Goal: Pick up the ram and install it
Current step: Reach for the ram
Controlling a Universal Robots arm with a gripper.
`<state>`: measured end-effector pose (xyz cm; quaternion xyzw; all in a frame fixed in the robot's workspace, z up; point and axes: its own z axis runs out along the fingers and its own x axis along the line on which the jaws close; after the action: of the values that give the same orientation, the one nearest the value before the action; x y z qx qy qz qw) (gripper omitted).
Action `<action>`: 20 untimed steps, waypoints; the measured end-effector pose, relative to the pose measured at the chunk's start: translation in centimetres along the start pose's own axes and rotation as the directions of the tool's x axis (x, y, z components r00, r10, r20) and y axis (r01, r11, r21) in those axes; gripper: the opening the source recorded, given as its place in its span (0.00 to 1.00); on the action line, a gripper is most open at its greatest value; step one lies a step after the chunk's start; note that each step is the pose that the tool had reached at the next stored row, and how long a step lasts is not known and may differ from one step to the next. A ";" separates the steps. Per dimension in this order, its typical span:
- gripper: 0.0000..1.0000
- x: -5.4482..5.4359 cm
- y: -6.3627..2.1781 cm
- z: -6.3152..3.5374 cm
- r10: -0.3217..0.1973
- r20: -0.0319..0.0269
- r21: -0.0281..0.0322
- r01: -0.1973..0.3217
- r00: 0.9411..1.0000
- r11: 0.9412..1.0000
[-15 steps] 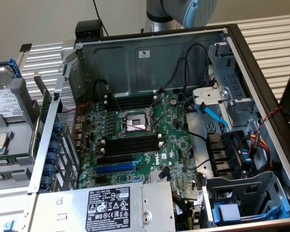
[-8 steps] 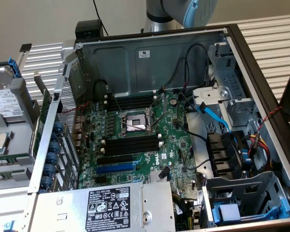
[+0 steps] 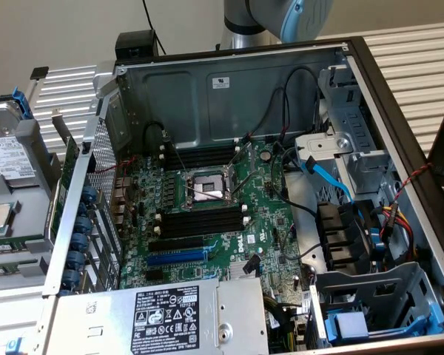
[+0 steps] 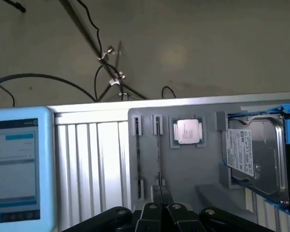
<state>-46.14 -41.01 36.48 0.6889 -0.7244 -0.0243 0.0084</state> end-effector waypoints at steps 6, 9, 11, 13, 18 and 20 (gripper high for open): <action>0.11 0.0 0.00 0.03 -0.108 -0.005 -0.003 0.108 0.994 0.994; 0.11 0.0 0.00 0.05 -0.163 -0.007 -0.004 0.163 0.987 0.987; 0.11 0.0 0.00 0.05 -0.198 -0.009 -0.005 0.198 0.980 0.980; 0.11 0.0 0.00 0.06 -0.233 -0.010 -0.006 0.233 0.972 0.972; 0.11 0.0 0.00 0.08 -0.320 -0.014 -0.009 0.320 0.947 0.947; 0.11 0.0 0.00 0.09 -0.355 -0.015 -0.011 0.355 0.935 0.935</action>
<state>-46.14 -41.01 36.39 0.8085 -0.5879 -0.0224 0.0127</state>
